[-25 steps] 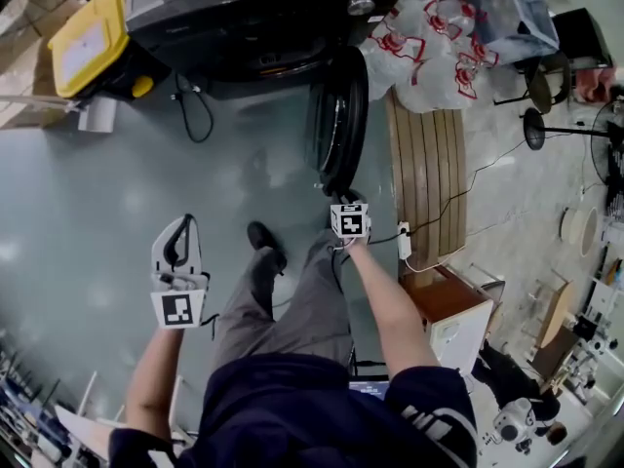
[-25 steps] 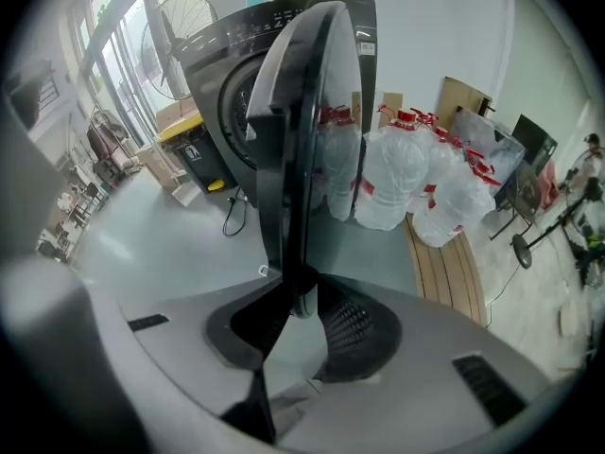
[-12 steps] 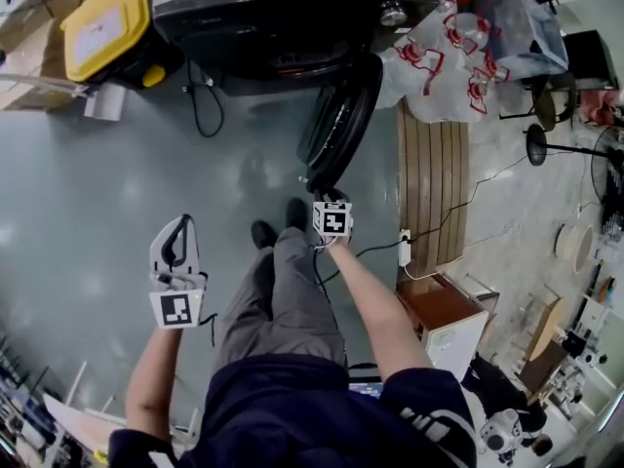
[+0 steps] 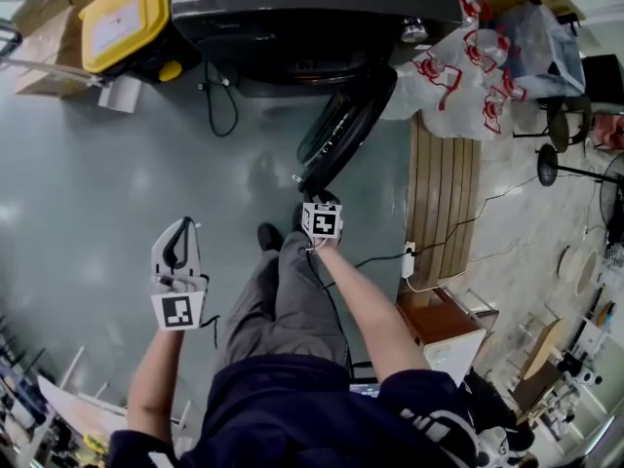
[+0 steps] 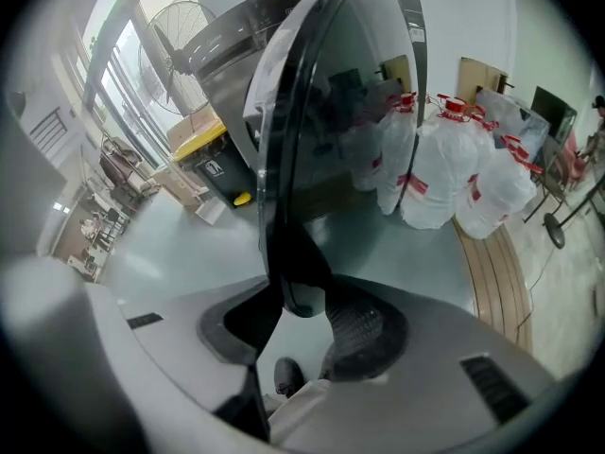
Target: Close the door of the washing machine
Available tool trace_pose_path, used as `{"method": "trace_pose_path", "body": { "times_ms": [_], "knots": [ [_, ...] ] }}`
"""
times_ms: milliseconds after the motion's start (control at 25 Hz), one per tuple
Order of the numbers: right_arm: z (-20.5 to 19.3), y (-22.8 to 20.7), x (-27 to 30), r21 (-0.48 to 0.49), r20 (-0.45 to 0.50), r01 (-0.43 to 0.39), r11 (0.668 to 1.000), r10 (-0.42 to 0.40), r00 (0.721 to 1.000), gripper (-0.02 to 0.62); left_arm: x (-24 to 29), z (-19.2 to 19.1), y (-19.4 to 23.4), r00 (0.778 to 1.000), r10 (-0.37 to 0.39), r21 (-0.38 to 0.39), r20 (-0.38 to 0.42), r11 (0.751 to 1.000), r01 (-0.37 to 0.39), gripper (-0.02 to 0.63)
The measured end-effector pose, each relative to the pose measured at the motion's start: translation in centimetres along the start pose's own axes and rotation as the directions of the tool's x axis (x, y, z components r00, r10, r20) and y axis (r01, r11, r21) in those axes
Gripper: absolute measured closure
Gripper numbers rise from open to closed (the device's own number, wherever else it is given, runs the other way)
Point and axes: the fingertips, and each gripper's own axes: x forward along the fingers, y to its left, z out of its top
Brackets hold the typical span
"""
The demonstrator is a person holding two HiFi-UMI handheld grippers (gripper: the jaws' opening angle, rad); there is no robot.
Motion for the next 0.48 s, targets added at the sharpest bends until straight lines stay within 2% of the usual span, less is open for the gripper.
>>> {"method": "trace_pose_path", "body": {
  "times_ms": [160,480],
  "knots": [
    [1.0,1.2,0.9,-0.004,-0.008,-0.026,1.0,0.026,1.0,0.427,1.1,0.5,-0.1,1.0,0.024,0.016,-0.012,1.0,-0.024,0.581],
    [2.4,3.5,2.6,0.073,-0.025,-0.053,0.996,0.054,0.998,0.422,2.9,1.8,1.0,0.996,0.087,0.011,-0.026,0.996,-0.087,0.581]
  ]
}}
